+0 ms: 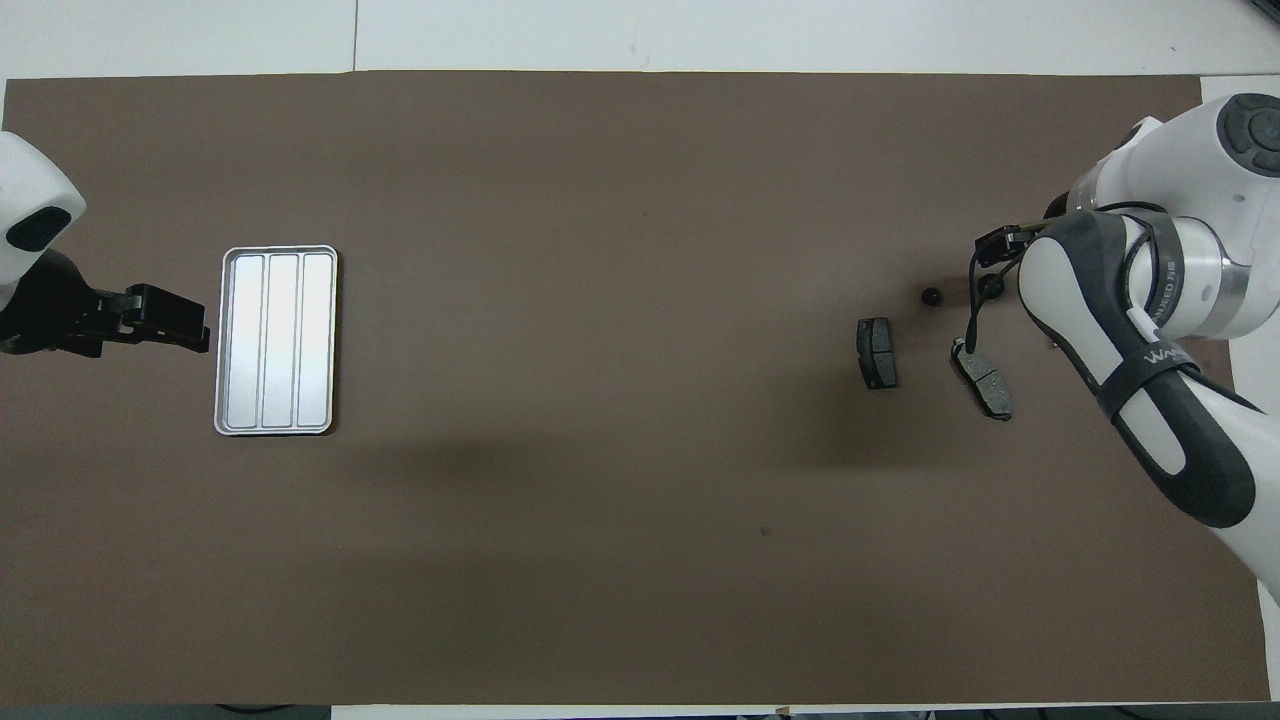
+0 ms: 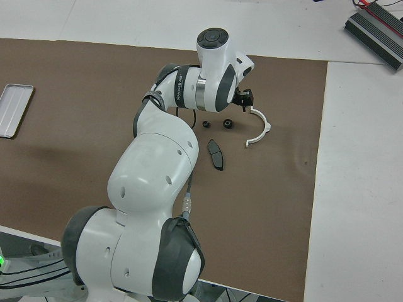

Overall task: Pick bearing gear from pile to tray
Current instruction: 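Reach the right gripper to the pile and grasp a black gear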

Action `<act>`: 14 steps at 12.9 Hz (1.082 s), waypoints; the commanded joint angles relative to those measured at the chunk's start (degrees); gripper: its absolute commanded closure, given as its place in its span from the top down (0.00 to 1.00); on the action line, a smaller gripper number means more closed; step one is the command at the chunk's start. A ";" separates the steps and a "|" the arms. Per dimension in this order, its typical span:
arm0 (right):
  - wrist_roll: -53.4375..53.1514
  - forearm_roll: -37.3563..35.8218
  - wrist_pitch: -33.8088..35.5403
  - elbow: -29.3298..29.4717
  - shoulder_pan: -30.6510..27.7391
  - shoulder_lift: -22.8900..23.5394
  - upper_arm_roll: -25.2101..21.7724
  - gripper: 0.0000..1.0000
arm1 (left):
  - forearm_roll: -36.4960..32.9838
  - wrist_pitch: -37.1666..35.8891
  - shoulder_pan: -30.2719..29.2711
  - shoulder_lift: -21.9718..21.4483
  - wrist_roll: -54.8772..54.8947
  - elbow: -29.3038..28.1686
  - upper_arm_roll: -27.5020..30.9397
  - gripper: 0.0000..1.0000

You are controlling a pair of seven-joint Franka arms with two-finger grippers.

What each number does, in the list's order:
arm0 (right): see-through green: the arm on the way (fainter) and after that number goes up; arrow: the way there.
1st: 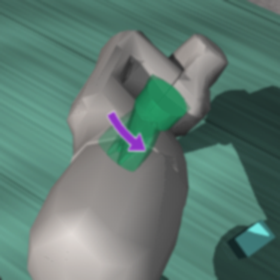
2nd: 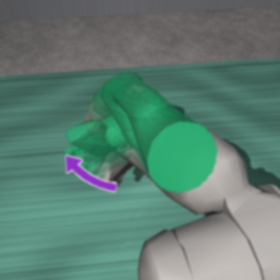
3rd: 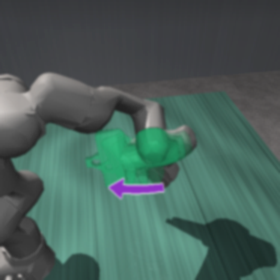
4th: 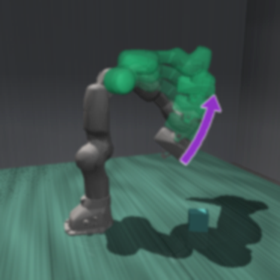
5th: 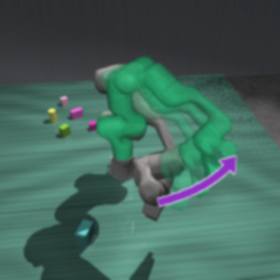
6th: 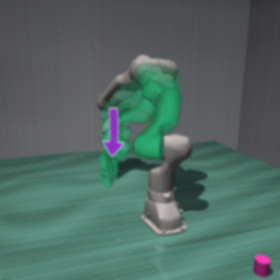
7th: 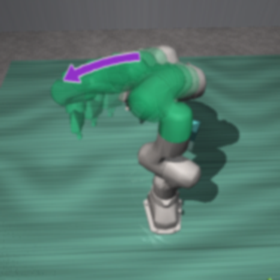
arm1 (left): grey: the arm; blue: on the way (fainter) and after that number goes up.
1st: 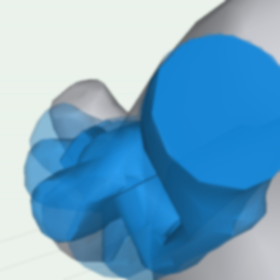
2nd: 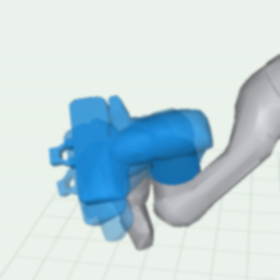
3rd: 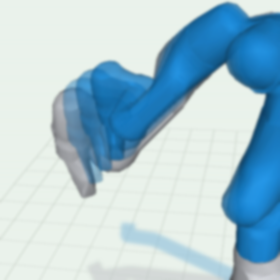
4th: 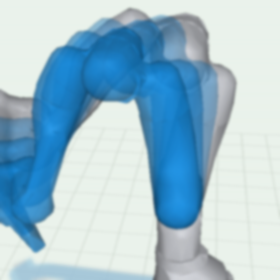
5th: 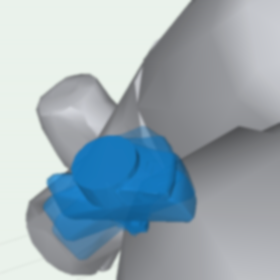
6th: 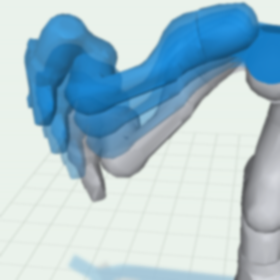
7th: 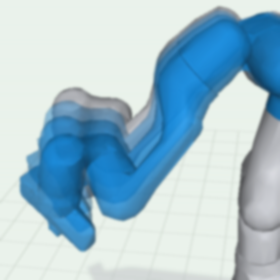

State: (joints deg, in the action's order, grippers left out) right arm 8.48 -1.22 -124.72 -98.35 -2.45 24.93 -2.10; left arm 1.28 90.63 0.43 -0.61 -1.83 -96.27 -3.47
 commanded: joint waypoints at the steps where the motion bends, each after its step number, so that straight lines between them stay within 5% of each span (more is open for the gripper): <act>1: 0.22 0.42 -2.98 0.09 -0.10 1.79 0.17 1.00 | 0.04 0.69 -0.08 -0.88 0.08 -0.85 0.04 1.00; 14: 0.39 0.51 -2.90 -2.28 0.08 2.50 0.43 1.00 | 0.04 0.69 -0.08 -0.88 0.08 -0.85 0.04 1.00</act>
State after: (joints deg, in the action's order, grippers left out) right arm 8.48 -1.21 -128.03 -99.23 -2.30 28.17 -1.93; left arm 1.28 90.63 0.43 -0.61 -1.83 -96.27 -3.47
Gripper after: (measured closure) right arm 0.000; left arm 0.000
